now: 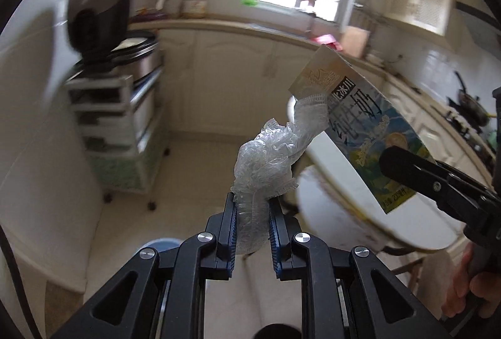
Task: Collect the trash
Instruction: 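Carry plastic bag and carton to the blue bin and release both, then move both open tools back over the table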
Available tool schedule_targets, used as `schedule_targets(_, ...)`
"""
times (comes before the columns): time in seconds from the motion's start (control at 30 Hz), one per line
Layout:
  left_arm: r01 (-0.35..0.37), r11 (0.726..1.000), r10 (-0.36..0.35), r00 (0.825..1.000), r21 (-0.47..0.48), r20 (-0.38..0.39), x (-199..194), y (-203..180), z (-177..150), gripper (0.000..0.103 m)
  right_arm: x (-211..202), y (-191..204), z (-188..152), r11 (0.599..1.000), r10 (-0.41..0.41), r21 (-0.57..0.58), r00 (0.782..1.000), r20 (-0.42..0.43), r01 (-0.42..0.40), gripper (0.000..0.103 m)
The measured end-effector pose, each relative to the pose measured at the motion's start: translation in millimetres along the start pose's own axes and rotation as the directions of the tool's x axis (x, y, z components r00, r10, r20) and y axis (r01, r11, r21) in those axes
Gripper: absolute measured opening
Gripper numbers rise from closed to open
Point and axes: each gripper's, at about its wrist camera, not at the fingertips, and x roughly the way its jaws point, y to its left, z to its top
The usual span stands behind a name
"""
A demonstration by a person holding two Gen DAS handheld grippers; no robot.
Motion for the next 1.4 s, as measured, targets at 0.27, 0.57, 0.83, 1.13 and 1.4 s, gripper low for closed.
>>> schedule_targets(0.27, -0.133, 0.983, 0.112, 0.98, -0.123, -0.166, 30, 79, -62, 0.015, 124, 51, -41, 0.996, 0.071, -0.045, 0.977, -0.2, -0.081, 0.038)
schedule_targets(0.57, -0.203, 0.956, 0.118, 0.929, -0.214, -0.351, 93, 118, -97, 0.017, 229, 32, -84, 0.998, 0.043, -0.024, 0.925, -0.378, -0.056, 0.038)
schedule_targets(0.83, -0.257, 0.932, 0.13, 0.896, -0.256, -0.425, 137, 137, -79, 0.07, 290, 22, -112, 0.998, 0.065, 0.035, 0.878, -0.474, -0.055, 0.038)
schedule_targets(1.13, -0.336, 0.897, 0.195, 0.885, -0.289, -0.423, 133, 155, -64, 0.071, 327, 29, -127, 0.992, 0.12, 0.095, 0.855, -0.505, -0.082, 0.046)
schedule_targets(1.4, -0.316, 0.904, 0.197, 0.906, -0.288, -0.373, 115, 140, -58, 0.071, 307, 40, -117, 0.996, 0.09, 0.064, 0.874, -0.477, -0.068, 0.065)
